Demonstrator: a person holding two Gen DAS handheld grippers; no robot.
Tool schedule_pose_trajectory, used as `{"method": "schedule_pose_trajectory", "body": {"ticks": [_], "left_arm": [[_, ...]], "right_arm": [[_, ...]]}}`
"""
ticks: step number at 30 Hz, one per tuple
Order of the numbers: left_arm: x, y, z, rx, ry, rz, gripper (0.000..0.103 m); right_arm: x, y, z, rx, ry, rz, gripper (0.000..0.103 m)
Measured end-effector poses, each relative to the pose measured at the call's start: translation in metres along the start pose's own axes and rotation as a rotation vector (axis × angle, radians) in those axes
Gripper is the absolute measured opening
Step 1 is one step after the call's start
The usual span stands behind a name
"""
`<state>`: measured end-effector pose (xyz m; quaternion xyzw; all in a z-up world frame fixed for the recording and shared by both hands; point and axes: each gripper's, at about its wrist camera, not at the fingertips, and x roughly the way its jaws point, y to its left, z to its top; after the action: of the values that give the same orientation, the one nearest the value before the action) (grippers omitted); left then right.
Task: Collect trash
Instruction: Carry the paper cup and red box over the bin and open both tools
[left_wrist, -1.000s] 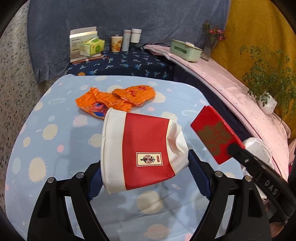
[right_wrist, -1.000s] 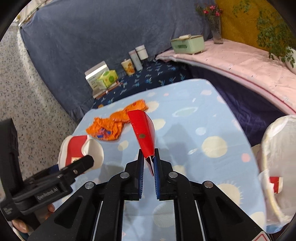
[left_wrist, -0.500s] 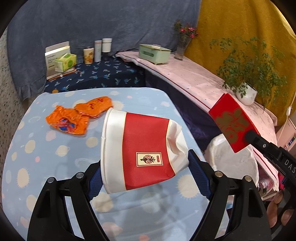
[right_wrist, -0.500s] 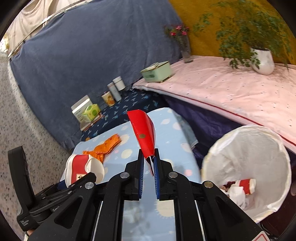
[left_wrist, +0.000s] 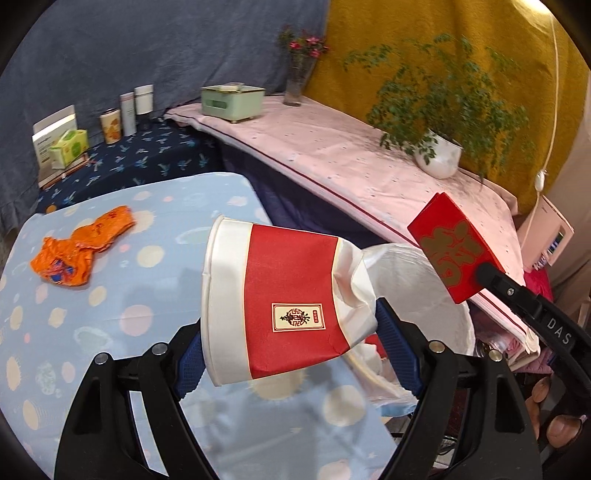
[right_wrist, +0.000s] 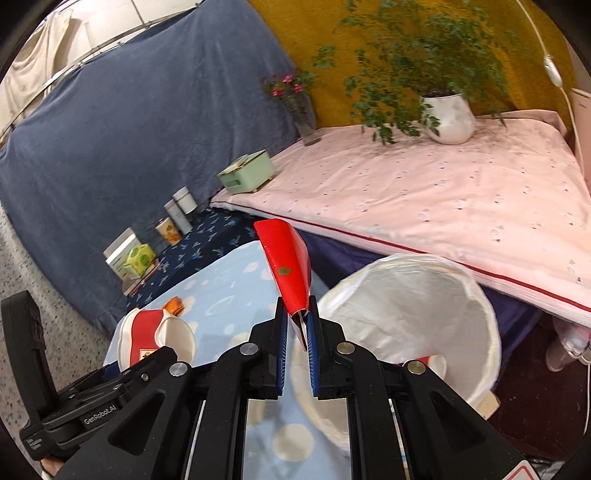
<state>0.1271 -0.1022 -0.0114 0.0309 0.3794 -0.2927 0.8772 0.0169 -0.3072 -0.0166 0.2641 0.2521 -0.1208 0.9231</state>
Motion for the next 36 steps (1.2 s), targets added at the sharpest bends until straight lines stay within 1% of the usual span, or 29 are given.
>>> {"method": "schedule_pose_trajectory", "body": {"ticks": [10, 15, 17, 19, 27, 36], "left_arm": [[0.028, -0.058, -0.002, 0.082, 0.043, -0.082, 0.078], [0.043, -0.079, -0.004, 0.113, 0.058, -0.093, 0.078], [0.049, -0.082, -0.004, 0.108, 0.069, -0.097, 0.08], [0.054, -0.082, -0.003, 0.095, 0.071, -0.091, 0.084], [0.06, -0.071, -0.003, 0.075, 0.073, -0.059, 0.084], [0.055, -0.044, -0.008, 0.042, 0.065, -0.011, 0.084]], "right_arm": [[-0.01, -0.052, -0.006, 0.058, -0.002, -0.054, 0.01], [-0.009, -0.068, -0.007, 0.085, 0.001, -0.072, 0.01], [-0.008, -0.073, -0.007, 0.091, 0.003, -0.075, 0.01], [-0.006, -0.076, -0.008, 0.092, 0.007, -0.077, 0.011], [0.005, -0.081, -0.009, 0.105, 0.018, -0.081, 0.024], [0.011, -0.07, -0.012, 0.089, 0.029, -0.076, 0.032]]}}
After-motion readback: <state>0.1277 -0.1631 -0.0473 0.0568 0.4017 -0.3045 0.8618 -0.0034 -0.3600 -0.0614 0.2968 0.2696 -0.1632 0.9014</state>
